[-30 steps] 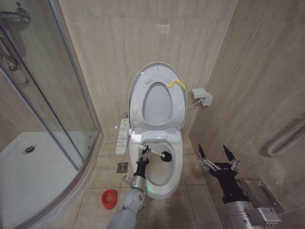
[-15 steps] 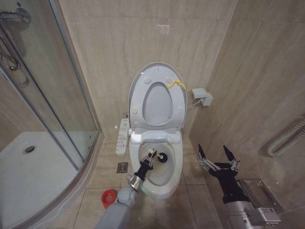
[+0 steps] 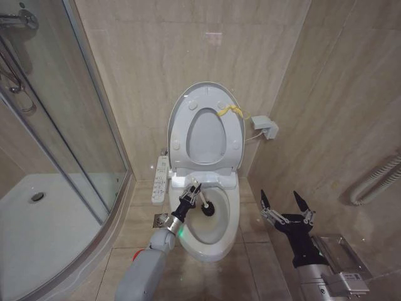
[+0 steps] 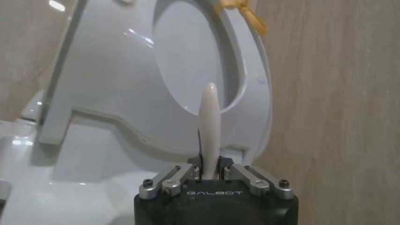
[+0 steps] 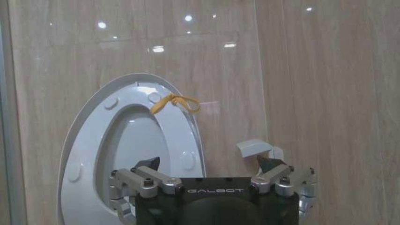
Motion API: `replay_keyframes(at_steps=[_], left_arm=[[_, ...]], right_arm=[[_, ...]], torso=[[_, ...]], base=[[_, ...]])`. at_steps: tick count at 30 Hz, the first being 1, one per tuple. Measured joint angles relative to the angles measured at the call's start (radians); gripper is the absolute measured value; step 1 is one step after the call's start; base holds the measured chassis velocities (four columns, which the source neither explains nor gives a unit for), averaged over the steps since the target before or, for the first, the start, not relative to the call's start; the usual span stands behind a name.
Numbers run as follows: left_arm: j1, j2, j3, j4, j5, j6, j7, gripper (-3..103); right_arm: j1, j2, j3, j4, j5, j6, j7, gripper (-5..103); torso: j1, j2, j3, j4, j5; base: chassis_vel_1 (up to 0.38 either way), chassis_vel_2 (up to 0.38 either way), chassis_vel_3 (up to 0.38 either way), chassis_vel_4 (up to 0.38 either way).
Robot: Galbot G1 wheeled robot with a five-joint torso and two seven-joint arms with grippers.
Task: Open the toilet lid, clean the toilet bowl with a toilet brush, close the toilet lid, and flush.
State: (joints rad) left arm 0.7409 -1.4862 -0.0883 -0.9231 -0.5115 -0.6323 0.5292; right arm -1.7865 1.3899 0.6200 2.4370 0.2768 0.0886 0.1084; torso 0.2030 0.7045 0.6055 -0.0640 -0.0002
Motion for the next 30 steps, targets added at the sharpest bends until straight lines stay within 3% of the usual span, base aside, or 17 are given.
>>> replay_keyframes(at_steps=[5, 8, 14, 18, 22, 30], left_arm=[[0.021, 0.019, 0.013, -0.025, 0.004, 0.007, -0.001, 16], [0.042, 0.051, 0.03, -0.075, -0.054, 0.015, -0.028, 16], [0.015, 0.049, 0.036, -0.093, -0.073, 0.007, -0.04, 16], [-0.019, 0.042, 0.042, -0.053, -0.059, -0.001, -0.046, 16], [-0.067, 0.023, 0.038, 0.032, -0.03, -0.047, -0.023, 16], [-0.137, -0.03, 0.054, 0.122, -0.048, -0.078, 0.003, 16]], right_arm=[[0.0, 0.0, 0.0, 0.0, 0.0, 0.0, 0.0, 100], [0.0, 0.0, 0.0, 0.0, 0.0, 0.0, 0.0, 100], [0.0, 0.0, 0.0, 0.0, 0.0, 0.0, 0.0, 100], [0.0, 0.0, 0.0, 0.0, 0.0, 0.0, 0.0, 100], [0.0, 0.0, 0.0, 0.0, 0.0, 0.0, 0.0, 100], [0.0, 0.0, 0.0, 0.0, 0.0, 0.0, 0.0, 100]], torso=[[0.0, 0.0, 0.0, -0.0001, 0.0], [0.0, 0.0, 0.0, 0.0004, 0.0002], [0.0, 0.0, 0.0, -0.0002, 0.0002], [0.0, 0.0, 0.0, -0.0002, 0.0002], [0.0, 0.0, 0.0, 0.0003, 0.0002], [0.0, 0.0, 0.0, -0.0003, 0.0002]], base=[[0.0, 0.0, 0.0, 0.0], [0.0, 0.0, 0.0, 0.0], [0.0, 0.0, 0.0, 0.0], [0.0, 0.0, 0.0, 0.0], [0.0, 0.0, 0.0, 0.0], [0.0, 0.0, 0.0, 0.0]])
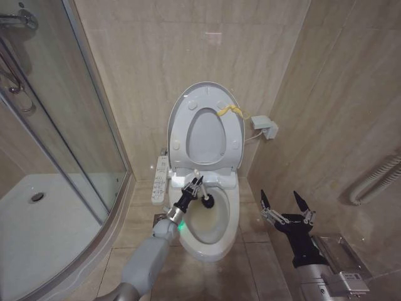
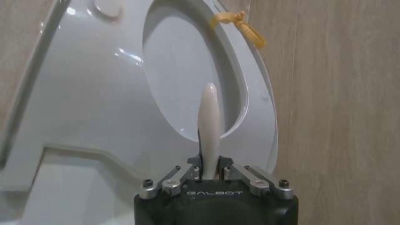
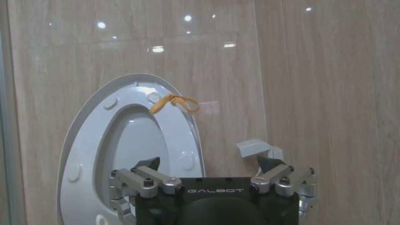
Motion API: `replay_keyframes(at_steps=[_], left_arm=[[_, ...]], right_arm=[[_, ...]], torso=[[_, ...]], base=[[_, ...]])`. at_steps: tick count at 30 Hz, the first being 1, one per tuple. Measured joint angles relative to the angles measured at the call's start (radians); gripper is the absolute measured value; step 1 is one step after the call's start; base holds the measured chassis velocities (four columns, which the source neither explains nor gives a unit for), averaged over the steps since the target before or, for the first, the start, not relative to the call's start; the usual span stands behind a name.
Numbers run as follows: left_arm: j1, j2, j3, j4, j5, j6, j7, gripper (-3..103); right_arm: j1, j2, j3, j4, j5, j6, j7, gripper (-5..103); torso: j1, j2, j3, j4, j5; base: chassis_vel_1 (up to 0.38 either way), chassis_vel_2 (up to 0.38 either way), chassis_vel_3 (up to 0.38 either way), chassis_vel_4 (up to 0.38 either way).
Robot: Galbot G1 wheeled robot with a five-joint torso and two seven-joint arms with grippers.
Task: Open the toilet lid, clean the toilet bowl with a toilet brush, close the toilet lid, and flush.
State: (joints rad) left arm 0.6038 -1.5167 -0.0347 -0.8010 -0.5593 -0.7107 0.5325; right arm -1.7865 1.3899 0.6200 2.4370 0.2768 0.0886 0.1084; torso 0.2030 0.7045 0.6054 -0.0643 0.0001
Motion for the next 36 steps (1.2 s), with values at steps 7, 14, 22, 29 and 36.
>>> replay_keyframes(at_steps=[7, 14, 22, 29, 36], left_arm=[[-0.012, -0.008, 0.008, 0.101, -0.043, -0.013, 0.062, 16], [0.024, 0.042, 0.043, 0.054, -0.068, -0.002, 0.062, 16], [-0.058, -0.023, 0.066, 0.087, -0.134, 0.004, 0.042, 16], [-0.037, -0.054, 0.061, 0.17, -0.154, 0.003, 0.075, 16], [0.011, 0.004, 0.082, 0.045, -0.148, 0.039, 0.04, 16]], right_arm=[[0.0, 0.0, 0.0, 0.0, 0.0, 0.0, 0.0, 100], [0.0, 0.0, 0.0, 0.0, 0.0, 0.0, 0.0, 100], [0.0, 0.0, 0.0, 0.0, 0.0, 0.0, 0.0, 100], [0.0, 0.0, 0.0, 0.0, 0.0, 0.0, 0.0, 100], [0.0, 0.0, 0.0, 0.0, 0.0, 0.0, 0.0, 100]], torso=[[0.0, 0.0, 0.0, 0.0004, -0.0001], [0.0, 0.0, 0.0, 0.001, -0.0001], [0.0, 0.0, 0.0, -0.0004, 0.0], [-0.001, 0.001, -0.001, 0.0009, 0.0007], [0.0, 0.0, 0.001, 0.0, -0.0016]], base=[[0.0, 0.0, 0.0, 0.0], [0.0, 0.0, 0.0, 0.0], [0.0, 0.0, 0.0, 0.0], [0.0, 0.0, 0.0, 0.0], [0.0, 0.0, 0.0, 0.0]])
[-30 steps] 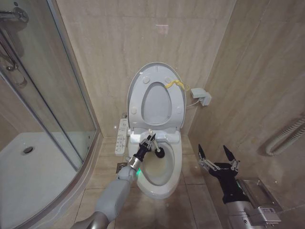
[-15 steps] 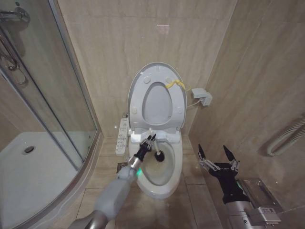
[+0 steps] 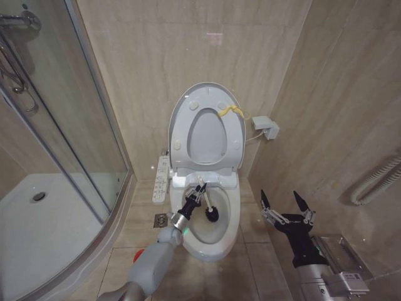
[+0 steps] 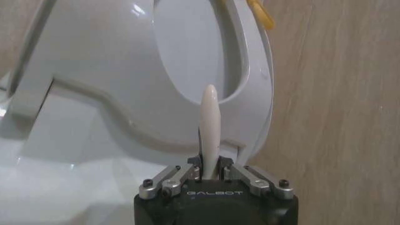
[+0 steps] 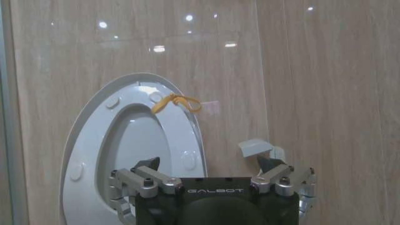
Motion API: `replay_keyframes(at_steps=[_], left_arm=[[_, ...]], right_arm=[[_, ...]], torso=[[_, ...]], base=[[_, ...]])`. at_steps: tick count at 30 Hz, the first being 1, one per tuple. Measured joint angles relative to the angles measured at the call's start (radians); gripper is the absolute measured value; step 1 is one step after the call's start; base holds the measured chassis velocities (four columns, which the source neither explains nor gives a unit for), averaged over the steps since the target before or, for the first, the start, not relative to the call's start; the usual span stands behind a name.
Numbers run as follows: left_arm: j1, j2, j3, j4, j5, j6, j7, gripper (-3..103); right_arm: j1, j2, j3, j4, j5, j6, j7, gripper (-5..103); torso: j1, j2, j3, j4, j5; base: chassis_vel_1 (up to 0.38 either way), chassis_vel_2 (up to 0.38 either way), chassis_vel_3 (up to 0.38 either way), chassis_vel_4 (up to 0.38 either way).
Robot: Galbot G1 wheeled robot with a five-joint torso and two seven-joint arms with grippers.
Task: Open the toilet lid, clean the toilet bowl with a toilet brush, close the toilet lid, and flush.
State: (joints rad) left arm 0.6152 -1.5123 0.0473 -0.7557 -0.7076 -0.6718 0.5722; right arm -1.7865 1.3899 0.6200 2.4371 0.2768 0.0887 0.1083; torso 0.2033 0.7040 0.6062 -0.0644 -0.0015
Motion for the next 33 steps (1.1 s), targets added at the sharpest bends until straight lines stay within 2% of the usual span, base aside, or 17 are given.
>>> replay_keyframes(at_steps=[2, 5, 7, 11, 14, 15, 18, 19, 21, 23, 24, 27, 29, 33], left_arm=[[0.008, 0.03, 0.018, -0.067, -0.009, 0.017, -0.031, 16], [0.01, 0.049, 0.037, -0.104, -0.028, 0.026, -0.053, 16], [0.005, 0.051, 0.039, -0.111, -0.033, 0.029, -0.058, 16], [0.001, 0.053, 0.055, -0.127, -0.044, 0.055, -0.063, 16], [0.053, 0.119, 0.091, -0.194, -0.053, 0.091, -0.074, 16], [0.053, 0.119, 0.091, -0.194, -0.053, 0.091, -0.074, 16], [0.126, 0.231, 0.12, -0.326, -0.057, 0.123, -0.094, 16], [0.126, 0.231, 0.12, -0.326, -0.057, 0.123, -0.094, 16], [0.163, 0.29, 0.123, -0.391, -0.051, 0.133, -0.099, 16], [0.214, 0.366, 0.102, -0.463, -0.02, 0.138, -0.097, 16], [0.214, 0.366, 0.102, -0.463, -0.02, 0.138, -0.097, 16], [0.32, 0.475, 0.028, -0.567, 0.007, 0.141, -0.084, 16], [0.346, 0.491, 0.008, -0.585, 0.012, 0.143, -0.079, 16], [0.479, 0.523, -0.075, -0.649, 0.019, 0.148, -0.058, 16]], right_arm=[[0.0, 0.0, 0.0, 0.0, 0.0, 0.0, 0.0, 100], [0.0, 0.0, 0.0, 0.0, 0.0, 0.0, 0.0, 100], [0.0, 0.0, 0.0, 0.0, 0.0, 0.0, 0.0, 100], [0.0, 0.0, 0.0, 0.0, 0.0, 0.0, 0.0, 100], [0.0, 0.0, 0.0, 0.0, 0.0, 0.0, 0.0, 100], [0.0, 0.0, 0.0, 0.0, 0.0, 0.0, 0.0, 100], [0.0, 0.0, 0.0, 0.0, 0.0, 0.0, 0.0, 100], [0.0, 0.0, 0.0, 0.0, 0.0, 0.0, 0.0, 100], [0.0, 0.0, 0.0, 0.0, 0.0, 0.0, 0.0, 100], [0.0, 0.0, 0.0, 0.0, 0.0, 0.0, 0.0, 100], [0.0, 0.0, 0.0, 0.0, 0.0, 0.0, 0.0, 100], [0.0, 0.0, 0.0, 0.0, 0.0, 0.0, 0.0, 100], [0.0, 0.0, 0.0, 0.0, 0.0, 0.0, 0.0, 100], [0.0, 0.0, 0.0, 0.0, 0.0, 0.0, 0.0, 100]], torso=[[0.0, 0.0, -0.001, -0.0002, 0.0014], [0.0, 0.0, 0.0, 0.0002, 0.0011], [0.0, 0.0, -0.001, 0.0007, 0.0013], [0.0, 0.0, -0.001, -0.0002, 0.0012], [0.0, 0.0, -0.001, 0.0, 0.0012], [0.0, 0.0, -0.001, 0.0, 0.0012], [0.0, 0.0, -0.001, 0.0008, 0.0012], [0.0, 0.0, -0.001, 0.0008, 0.0012], [0.0, 0.001, -0.001, 0.0006, 0.0012], [0.0, 0.001, -0.001, -0.0001, 0.0009], [0.0, 0.001, -0.001, -0.0001, 0.0009], [0.0, 0.001, -0.001, 0.0004, 0.001], [0.0, 0.001, -0.001, 0.0005, 0.0012], [0.0, 0.001, -0.001, 0.0003, 0.001]], base=[[0.0, 0.0, 0.0, 0.0], [0.0, 0.0, 0.0, 0.0], [0.0, 0.0, 0.0, 0.0], [0.0, 0.0, 0.0, 0.0], [0.0, 0.0, 0.0, 0.0], [0.0, 0.0, 0.0, 0.0], [0.0, 0.0, 0.0, 0.0], [0.0, 0.0, 0.0, 0.0], [0.0, 0.0, 0.0, 0.0], [0.0, 0.0, 0.0, 0.0], [0.0, 0.0, 0.0, 0.0], [0.0, 0.0, 0.0, 0.0], [0.0, 0.0, 0.0, 0.0], [0.0, 0.0, 0.0, 0.0]])
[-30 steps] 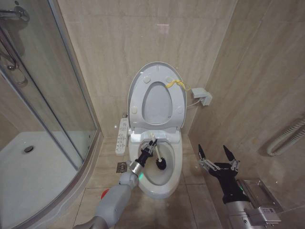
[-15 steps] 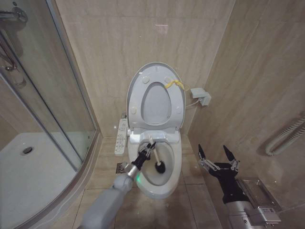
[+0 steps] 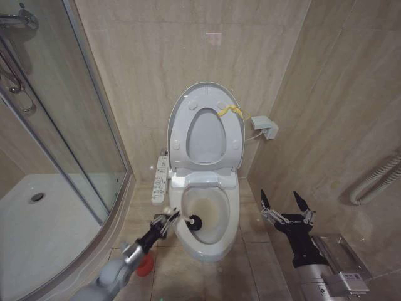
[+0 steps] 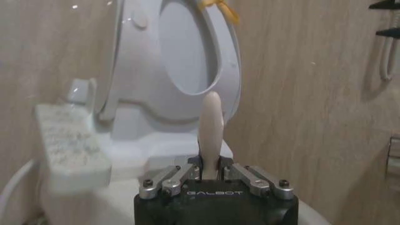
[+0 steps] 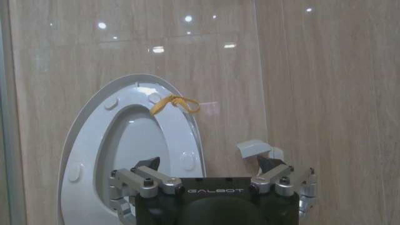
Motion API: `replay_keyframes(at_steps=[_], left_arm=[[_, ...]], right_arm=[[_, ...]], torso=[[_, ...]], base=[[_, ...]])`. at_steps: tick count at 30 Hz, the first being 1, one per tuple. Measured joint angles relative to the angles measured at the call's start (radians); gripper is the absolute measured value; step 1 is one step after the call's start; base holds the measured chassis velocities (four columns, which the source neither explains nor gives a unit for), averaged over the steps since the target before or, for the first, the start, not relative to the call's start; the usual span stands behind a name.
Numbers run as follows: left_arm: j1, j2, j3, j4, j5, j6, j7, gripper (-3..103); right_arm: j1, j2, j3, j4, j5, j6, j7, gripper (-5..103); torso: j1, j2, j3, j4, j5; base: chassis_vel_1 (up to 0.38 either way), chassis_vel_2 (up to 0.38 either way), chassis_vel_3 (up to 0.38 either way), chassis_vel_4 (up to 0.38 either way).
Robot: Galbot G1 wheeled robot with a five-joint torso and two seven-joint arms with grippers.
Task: Open the toilet lid, clean the toilet bowl with a toilet brush, close the toilet lid, and flush.
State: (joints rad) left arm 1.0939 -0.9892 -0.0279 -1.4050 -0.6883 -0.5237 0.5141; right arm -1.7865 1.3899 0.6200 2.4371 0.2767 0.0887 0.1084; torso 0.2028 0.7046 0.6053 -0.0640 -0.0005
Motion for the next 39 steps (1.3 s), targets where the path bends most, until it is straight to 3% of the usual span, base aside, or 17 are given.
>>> replay_keyframes(at_steps=[7, 22, 26, 29, 33, 34, 37, 39], left_arm=[[0.142, -0.028, -0.094, -0.122, -0.123, 0.022, -0.036, 16], [0.328, 0.037, -0.335, -0.509, -0.125, 0.009, -0.019, 16], [0.354, 0.041, -0.37, -0.562, -0.119, 0.009, -0.022, 16], [0.393, 0.037, -0.411, -0.598, -0.082, 0.009, -0.045, 16], [0.544, -0.028, -0.54, -0.665, 0.076, 0.015, -0.116, 16], [0.544, -0.028, -0.54, -0.665, 0.076, 0.015, -0.116, 16], [0.654, -0.122, -0.6, -0.712, 0.182, 0.045, -0.228, 16], [0.67, -0.143, -0.605, -0.713, 0.201, 0.049, -0.256, 16]], right_arm=[[0.0, 0.0, 0.0, 0.0, 0.0, 0.0, 0.0, 100], [0.0, 0.0, 0.0, 0.0, 0.0, 0.0, 0.0, 100], [0.0, 0.0, 0.0, 0.0, 0.0, 0.0, 0.0, 100], [0.0, 0.0, 0.0, 0.0, 0.0, 0.0, 0.0, 100], [0.0, 0.0, 0.0, 0.0, 0.0, 0.0, 0.0, 100], [0.0, 0.0, 0.0, 0.0, 0.0, 0.0, 0.0, 100], [0.0, 0.0, 0.0, 0.0, 0.0, 0.0, 0.0, 100], [0.0, 0.0, 0.0, 0.0, 0.0, 0.0, 0.0, 100]], torso=[[0.0, 0.0, 0.0, 0.0, 0.0002], [0.0, 0.0, 0.0, 0.0, 0.0006], [0.0, 0.0, 0.0, -0.0001, 0.0005], [0.0, 0.0, 0.0, -0.0003, 0.0005], [0.0, 0.0, 0.0, 0.0001, 0.0006], [0.0, 0.0, 0.0, 0.0001, 0.0006], [0.0, 0.0, 0.0, 0.0004, 0.0006], [0.0, 0.0, 0.0, 0.0004, 0.0006]], base=[[0.0, 0.0, 0.0, 0.0], [0.0, 0.0, 0.0, 0.0], [0.0, 0.0, 0.0, 0.0], [0.0, 0.0, 0.0, 0.0], [0.0, 0.0, 0.0, 0.0], [0.0, 0.0, 0.0, 0.0], [0.0, 0.0, 0.0, 0.0], [0.0, 0.0, 0.0, 0.0]])
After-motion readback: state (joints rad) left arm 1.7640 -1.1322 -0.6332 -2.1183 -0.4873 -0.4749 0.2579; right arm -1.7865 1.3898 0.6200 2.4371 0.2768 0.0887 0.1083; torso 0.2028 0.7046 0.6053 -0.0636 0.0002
